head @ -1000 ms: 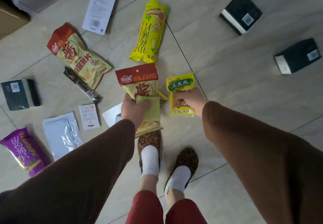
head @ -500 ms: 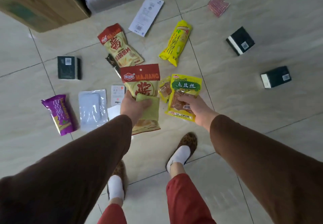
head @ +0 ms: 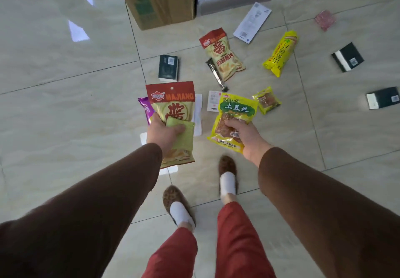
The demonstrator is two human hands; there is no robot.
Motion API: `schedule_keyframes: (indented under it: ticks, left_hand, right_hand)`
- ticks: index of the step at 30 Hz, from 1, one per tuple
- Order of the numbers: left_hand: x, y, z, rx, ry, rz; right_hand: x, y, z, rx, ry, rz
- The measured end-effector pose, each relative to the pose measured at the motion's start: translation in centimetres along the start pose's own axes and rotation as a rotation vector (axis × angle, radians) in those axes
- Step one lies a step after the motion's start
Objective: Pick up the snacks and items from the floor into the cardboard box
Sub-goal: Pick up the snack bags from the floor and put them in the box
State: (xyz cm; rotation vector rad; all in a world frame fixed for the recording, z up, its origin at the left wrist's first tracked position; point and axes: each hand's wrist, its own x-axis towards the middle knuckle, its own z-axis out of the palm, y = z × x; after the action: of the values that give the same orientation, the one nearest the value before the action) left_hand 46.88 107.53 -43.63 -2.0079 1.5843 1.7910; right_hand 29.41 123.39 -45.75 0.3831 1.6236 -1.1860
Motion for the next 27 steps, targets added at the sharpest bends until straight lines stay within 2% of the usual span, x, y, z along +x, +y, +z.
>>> schedule_keyframes:
  ticks: [5,15,20,27]
  left_hand:
    - [2.4,1.8,-5.5,0.005,0.023,0.017]
    - [10.8,6.0,-16.2,-0.01,0.018,0.035]
    - [16.4,7.9,-23.2,0.007,0.005,0.006]
    - [23.7,14.1,-33.0,0.081,-0.09,0.092]
  right_hand:
    - [-0.3,-0.2,6.6,0.031,-0.027,0.005]
    - [2.5,-4.7,21.4,0.008,-0.026,-0.013]
    - [3.3,-6.7,30.6,0.003,0.022,0.004]
    - [4.3,-10.4,42.5,0.054,0.093,-0.024]
